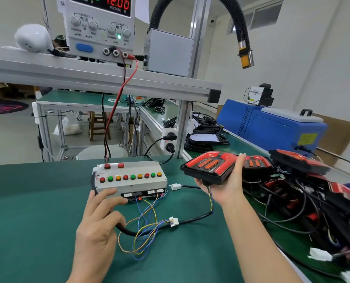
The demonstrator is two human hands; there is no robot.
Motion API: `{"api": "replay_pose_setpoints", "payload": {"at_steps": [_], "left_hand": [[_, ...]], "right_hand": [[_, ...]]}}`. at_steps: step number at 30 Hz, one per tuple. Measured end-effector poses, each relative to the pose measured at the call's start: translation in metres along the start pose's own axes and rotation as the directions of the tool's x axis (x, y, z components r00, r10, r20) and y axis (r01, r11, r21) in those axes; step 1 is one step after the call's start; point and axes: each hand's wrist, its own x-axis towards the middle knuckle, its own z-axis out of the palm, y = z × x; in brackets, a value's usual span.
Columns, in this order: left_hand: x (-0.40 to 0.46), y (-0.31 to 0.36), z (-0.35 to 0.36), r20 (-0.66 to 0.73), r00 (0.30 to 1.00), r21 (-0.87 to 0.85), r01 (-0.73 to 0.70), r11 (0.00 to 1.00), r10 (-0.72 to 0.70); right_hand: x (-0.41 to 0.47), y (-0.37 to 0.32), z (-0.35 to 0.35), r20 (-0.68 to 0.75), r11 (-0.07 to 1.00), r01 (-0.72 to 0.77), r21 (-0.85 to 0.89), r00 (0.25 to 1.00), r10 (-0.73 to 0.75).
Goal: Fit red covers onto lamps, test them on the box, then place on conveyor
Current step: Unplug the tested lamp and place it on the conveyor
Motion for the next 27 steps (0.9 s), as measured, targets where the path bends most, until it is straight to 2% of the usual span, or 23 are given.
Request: {"api": "replay_pose_setpoints", "payload": {"at_steps": [5, 8, 13, 16, 21, 22, 24, 25, 26, 27], "left_hand": [[0.0, 0.001, 0.0, 0.018, 0.998, -0.043, 0.055, 0.998, -0.054], [-0.001, 0.0, -0.002, 0.028, 0.997, -0.06, 0.075, 0.995, -0.074], [0.001, 0.005, -0.002, 0.025, 0.999, -0.065, 0.05, 0.997, -0.048], [0.001, 0.007, -0.001, 0.045, 0.999, -0.056, 0.016, 0.998, -0.014], [0.001, 0.009, 0.0, 0.069, 0.997, -0.039, -0.016, 0.999, 0.019], [0.001, 0.01, 0.001, 0.072, 0.997, -0.032, -0.025, 0.999, 0.027], [0.001, 0.012, 0.002, 0.078, 0.995, -0.014, -0.058, 0.998, 0.059], [0.001, 0.013, 0.004, 0.081, 0.993, -0.014, -0.079, 0.997, 0.08], [0.001, 0.015, 0.005, 0.083, 0.991, -0.017, -0.099, 0.995, 0.1], [0.002, 0.016, 0.006, 0.086, 0.989, -0.019, -0.117, 0.993, 0.118]], "right_hand": [[0.007, 0.009, -0.028, -0.064, 0.975, -0.186, -0.122, 0.982, 0.18], [0.012, 0.015, -0.045, -0.149, 0.955, -0.225, -0.193, 0.969, 0.198], [0.02, 0.021, -0.061, -0.26, 0.914, -0.202, -0.351, 0.959, 0.112], [0.023, 0.018, -0.063, -0.331, 0.872, -0.152, -0.466, 0.943, -0.012], [0.017, 0.015, -0.055, -0.372, 0.78, -0.146, -0.608, 0.921, -0.118], [0.014, 0.015, -0.052, -0.376, 0.726, -0.142, -0.673, 0.911, -0.169], [0.004, 0.015, -0.046, -0.291, 0.454, -0.082, -0.887, 0.863, -0.413], [-0.004, 0.016, -0.039, -0.158, 0.318, 0.024, -0.948, 0.83, -0.534], [-0.016, 0.018, -0.029, -0.009, 0.235, 0.165, -0.958, 0.802, -0.597], [-0.027, 0.021, -0.015, 0.102, 0.231, 0.287, -0.929, 0.803, -0.587]]}}
